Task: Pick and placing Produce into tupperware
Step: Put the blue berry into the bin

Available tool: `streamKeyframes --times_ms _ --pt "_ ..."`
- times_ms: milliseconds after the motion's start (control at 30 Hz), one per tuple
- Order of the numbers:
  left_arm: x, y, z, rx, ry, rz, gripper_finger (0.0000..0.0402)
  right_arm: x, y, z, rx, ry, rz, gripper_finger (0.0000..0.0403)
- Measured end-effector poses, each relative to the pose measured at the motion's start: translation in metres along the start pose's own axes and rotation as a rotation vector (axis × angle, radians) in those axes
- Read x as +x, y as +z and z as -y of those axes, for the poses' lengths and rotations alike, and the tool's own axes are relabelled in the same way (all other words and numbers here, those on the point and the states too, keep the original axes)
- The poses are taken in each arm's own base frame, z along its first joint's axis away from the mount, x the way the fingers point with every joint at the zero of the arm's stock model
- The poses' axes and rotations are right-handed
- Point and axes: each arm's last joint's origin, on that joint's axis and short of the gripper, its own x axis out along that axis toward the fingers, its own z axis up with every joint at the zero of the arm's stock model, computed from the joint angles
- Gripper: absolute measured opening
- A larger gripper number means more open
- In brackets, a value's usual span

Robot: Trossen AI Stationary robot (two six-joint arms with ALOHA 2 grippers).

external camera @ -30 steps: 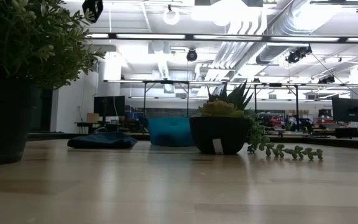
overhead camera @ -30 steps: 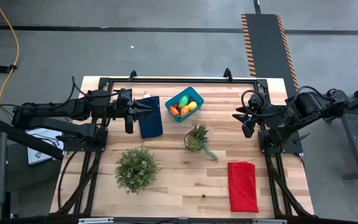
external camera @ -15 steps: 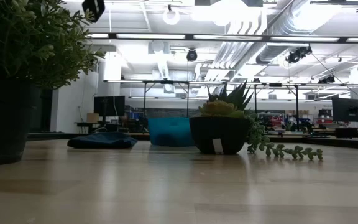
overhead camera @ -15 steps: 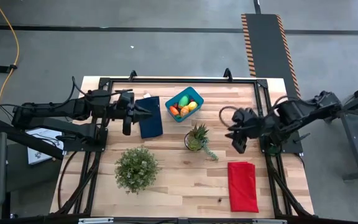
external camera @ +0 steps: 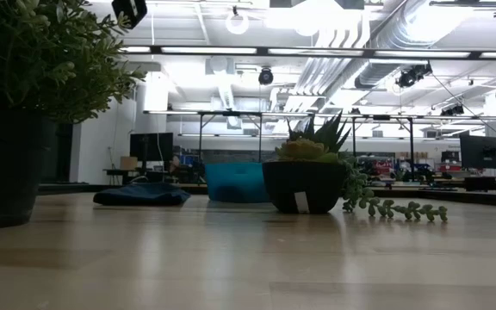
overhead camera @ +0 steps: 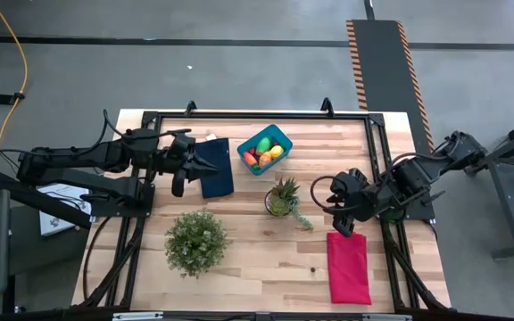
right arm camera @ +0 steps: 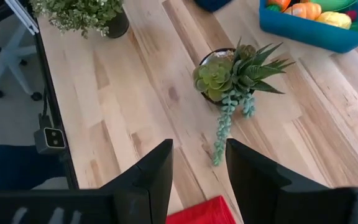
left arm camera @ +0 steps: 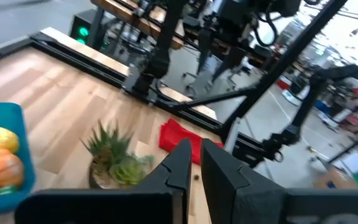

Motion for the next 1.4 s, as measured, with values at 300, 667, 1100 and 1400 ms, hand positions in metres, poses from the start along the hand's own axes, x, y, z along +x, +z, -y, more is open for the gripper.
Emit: streamKeyframes --times_ms 300,667,1100,1400 --pt "0.0 -0.008 0.001 -0.076 -0.084 -0.125 0.0026 0.0 -0.001 -0.001 -0.004 -0.005 0.009 0.014" --pt "-0.006 -0.011 0.002 -0.117 -0.093 -0.261 0.0026 0.0 0.0 0.0 -0.007 -0.011 0.017 0.014" --pt "-0.021 -0.004 0.026 -0.011 0.054 -0.356 0.0026 0.0 0.0 0.0 -0.001 -0.011 0.017 0.014" --pt "-0.025 -0.014 0.049 0.053 0.134 -0.417 0.0026 0.0 -0.001 -0.001 0.008 -0.007 0.012 0.014"
